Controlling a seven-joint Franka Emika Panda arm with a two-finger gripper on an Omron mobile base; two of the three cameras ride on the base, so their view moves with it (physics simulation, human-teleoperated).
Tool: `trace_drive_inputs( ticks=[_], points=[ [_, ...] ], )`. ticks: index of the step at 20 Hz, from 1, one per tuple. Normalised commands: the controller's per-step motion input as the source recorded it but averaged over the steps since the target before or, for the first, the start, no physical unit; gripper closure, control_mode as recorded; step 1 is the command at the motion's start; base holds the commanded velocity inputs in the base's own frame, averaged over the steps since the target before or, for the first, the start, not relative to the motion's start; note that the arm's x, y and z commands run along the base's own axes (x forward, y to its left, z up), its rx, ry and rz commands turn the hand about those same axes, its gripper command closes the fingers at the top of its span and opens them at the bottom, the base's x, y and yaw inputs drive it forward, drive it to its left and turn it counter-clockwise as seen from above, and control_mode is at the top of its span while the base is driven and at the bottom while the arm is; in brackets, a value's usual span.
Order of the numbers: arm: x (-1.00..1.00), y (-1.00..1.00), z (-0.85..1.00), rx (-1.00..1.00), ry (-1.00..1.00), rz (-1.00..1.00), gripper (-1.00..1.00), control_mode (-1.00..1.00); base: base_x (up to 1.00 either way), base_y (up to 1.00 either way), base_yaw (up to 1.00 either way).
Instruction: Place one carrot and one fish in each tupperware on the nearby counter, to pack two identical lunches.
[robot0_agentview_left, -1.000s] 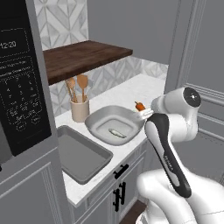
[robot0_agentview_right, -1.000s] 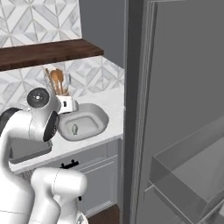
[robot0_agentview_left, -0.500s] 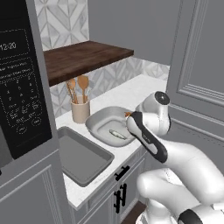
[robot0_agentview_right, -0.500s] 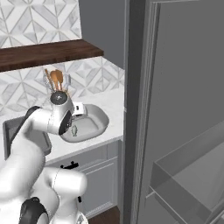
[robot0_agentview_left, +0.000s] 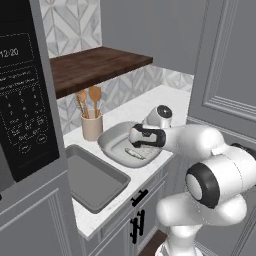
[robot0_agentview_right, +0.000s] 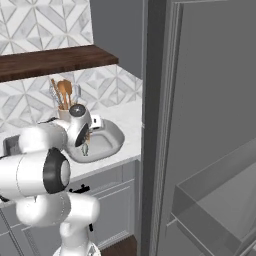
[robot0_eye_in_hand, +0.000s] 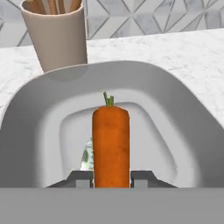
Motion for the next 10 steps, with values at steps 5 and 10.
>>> trace_drive_inputs(
  ticks=[5, 10],
  points=[
    [0.81, 0.11, -0.16, -0.01, 0.01, 0.00, -1.00, -1.00, 0.00, 0.00, 0.00],
    [-0.57, -0.18, 0.47, 0.00, 0.06, -0.10, -1.00, -1.00, 0.00, 0.00, 0.00]
  ],
)
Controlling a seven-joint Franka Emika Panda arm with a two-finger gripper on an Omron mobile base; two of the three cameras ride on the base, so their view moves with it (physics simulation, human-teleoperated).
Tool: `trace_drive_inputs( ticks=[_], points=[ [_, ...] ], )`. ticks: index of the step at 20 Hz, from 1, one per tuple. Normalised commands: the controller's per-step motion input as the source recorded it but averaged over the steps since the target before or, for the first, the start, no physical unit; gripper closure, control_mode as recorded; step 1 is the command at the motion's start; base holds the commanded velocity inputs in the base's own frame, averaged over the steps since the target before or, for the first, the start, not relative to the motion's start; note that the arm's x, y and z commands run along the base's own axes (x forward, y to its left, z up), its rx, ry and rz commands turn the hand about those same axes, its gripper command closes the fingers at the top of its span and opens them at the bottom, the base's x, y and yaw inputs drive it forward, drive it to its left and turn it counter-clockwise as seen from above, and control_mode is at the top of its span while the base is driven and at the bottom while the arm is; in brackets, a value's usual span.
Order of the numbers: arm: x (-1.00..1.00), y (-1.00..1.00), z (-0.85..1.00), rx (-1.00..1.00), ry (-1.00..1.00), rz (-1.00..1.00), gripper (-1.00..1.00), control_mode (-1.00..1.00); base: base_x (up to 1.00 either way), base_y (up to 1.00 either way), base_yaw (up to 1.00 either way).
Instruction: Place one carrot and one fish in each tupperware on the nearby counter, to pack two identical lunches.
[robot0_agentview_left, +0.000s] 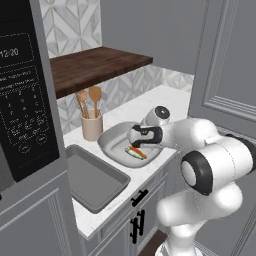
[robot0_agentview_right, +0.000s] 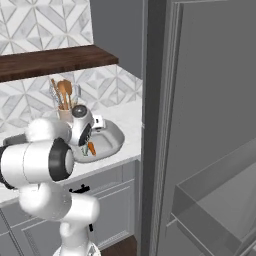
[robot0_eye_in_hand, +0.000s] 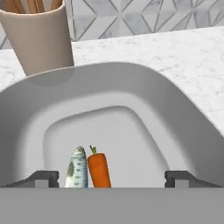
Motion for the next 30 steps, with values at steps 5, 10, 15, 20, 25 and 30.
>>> trace_drive_inputs(
  ticks=[5, 10, 15, 20, 25, 30],
  points=[
    [-1.00, -0.07, 0.64, 0.00, 0.12, -0.13, -1.00, -1.00, 0.00, 0.00, 0.00],
    [-1.00, 0.17, 0.20, -0.03, 0.12, -0.08, -1.00, -1.00, 0.00, 0.00, 0.00],
    [0.00, 0.00, 0.00, 0.00, 0.00, 0.00, -1.00, 1.00, -1.00, 0.00, -0.10],
    [0.00, 0.00, 0.00, 0.00, 0.00, 0.00, -1.00, 1.00, -1.00, 0.00, -0.25],
    [0.00, 0.00, 0.00, 0.00, 0.00, 0.00, -1.00, 1.00, -1.00, 0.00, -0.56],
    [0.00, 0.00, 0.00, 0.00, 0.00, 0.00, -1.00, 1.00, -0.49, -0.08, -0.85]
  ],
)
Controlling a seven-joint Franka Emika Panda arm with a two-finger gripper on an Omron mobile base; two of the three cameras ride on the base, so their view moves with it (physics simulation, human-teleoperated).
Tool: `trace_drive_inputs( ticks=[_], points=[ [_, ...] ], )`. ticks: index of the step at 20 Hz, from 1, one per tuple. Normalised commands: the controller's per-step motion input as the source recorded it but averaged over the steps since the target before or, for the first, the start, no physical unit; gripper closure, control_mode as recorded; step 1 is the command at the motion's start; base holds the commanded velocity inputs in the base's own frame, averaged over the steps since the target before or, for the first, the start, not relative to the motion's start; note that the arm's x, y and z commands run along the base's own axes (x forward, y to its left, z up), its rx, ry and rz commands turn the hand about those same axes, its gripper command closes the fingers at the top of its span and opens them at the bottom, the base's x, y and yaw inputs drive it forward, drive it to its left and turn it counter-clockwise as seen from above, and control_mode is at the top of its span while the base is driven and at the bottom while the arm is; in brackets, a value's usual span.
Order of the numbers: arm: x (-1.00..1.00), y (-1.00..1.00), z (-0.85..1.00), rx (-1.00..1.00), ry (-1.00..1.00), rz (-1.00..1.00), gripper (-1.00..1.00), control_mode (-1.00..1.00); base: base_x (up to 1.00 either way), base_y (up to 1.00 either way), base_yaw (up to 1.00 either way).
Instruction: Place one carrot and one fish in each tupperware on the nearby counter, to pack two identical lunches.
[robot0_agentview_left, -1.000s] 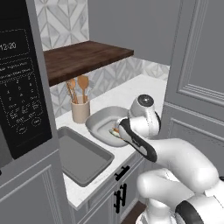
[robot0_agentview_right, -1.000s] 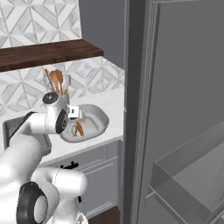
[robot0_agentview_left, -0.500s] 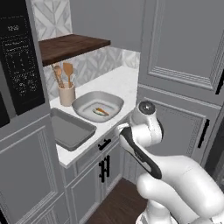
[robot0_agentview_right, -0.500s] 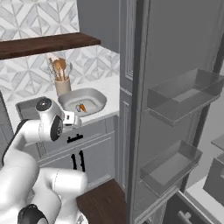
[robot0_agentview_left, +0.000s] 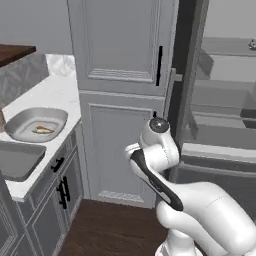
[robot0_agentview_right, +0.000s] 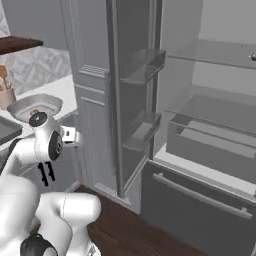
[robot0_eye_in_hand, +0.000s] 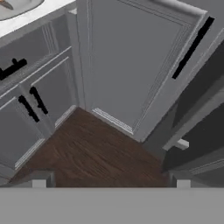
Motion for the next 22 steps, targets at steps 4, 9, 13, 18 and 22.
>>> trace_drive_inputs(
  ticks=[4, 9, 13, 18, 22],
  points=[
    [0.00, 0.00, 0.00, 0.00, 0.00, 0.00, -1.00, 1.00, 0.05, -0.76, -0.84],
    [0.00, 0.00, 0.00, 0.00, 0.00, 0.00, -1.00, 1.00, 0.69, -1.00, -0.52],
    [0.00, 0.00, 0.00, 0.00, 0.00, 0.00, -1.00, 1.00, 1.00, -0.51, -0.20],
    [0.00, 0.00, 0.00, 0.00, 0.00, 0.00, -1.00, 1.00, 1.00, -0.19, 0.06],
    [0.00, 0.00, 0.00, 0.00, 0.00, 0.00, -1.00, 1.00, 0.73, -0.54, -0.14]
  ],
)
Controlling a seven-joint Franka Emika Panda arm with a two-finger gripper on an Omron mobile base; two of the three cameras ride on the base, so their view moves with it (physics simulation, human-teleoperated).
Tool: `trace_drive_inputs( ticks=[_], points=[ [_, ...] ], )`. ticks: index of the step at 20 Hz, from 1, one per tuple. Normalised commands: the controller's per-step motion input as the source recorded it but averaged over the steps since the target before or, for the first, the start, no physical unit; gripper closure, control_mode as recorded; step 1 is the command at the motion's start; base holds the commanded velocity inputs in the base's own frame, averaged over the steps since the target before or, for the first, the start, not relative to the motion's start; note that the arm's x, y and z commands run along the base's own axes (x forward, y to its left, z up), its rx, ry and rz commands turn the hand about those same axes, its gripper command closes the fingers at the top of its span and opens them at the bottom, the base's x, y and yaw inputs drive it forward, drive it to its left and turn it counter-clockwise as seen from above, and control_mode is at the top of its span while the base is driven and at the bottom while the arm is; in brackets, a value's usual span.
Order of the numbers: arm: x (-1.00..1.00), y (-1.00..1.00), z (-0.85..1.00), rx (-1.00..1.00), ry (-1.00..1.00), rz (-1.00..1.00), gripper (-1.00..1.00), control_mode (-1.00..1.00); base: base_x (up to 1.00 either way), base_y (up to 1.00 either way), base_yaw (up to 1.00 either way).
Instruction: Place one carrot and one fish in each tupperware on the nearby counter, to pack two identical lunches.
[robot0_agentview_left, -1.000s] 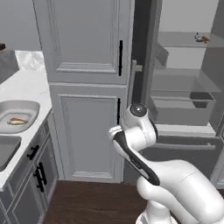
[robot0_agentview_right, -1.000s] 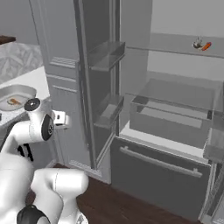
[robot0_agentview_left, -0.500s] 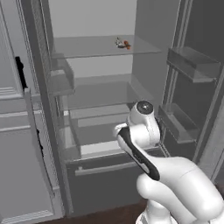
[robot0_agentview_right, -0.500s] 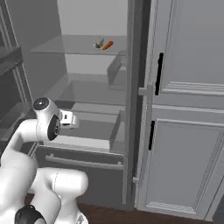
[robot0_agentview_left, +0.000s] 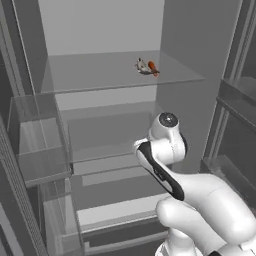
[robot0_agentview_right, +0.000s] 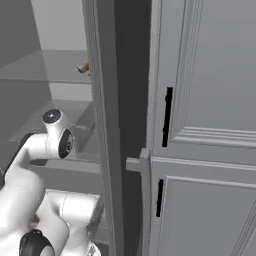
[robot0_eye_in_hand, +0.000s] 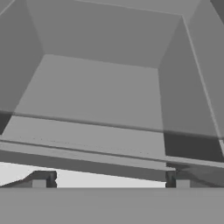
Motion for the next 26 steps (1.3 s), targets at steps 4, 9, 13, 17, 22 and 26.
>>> trace_drive_inputs(
  ticks=[4, 9, 13, 17, 22, 26],
  points=[
    [0.00, 0.00, 0.00, 0.00, 0.00, 0.00, -1.00, 1.00, 0.54, -0.01, -0.41],
    [-0.16, 0.12, 1.00, 0.03, -0.11, -0.35, -1.00, -1.00, 0.00, 0.00, 0.00],
    [-0.33, 0.00, 1.00, 0.11, -0.20, -0.22, -1.00, -1.00, 0.00, 0.00, 0.00],
    [-0.08, 0.00, 1.00, 0.01, -0.10, -0.13, -1.00, -1.00, 0.00, 0.00, 0.00],
    [0.00, 0.00, 1.00, -0.11, -0.05, 0.06, -1.00, -1.00, 0.00, 0.00, 0.00],
    [0.00, 0.00, 1.00, -0.19, -0.02, 0.27, -1.00, -1.00, 0.00, 0.00, 0.00]
  ],
)
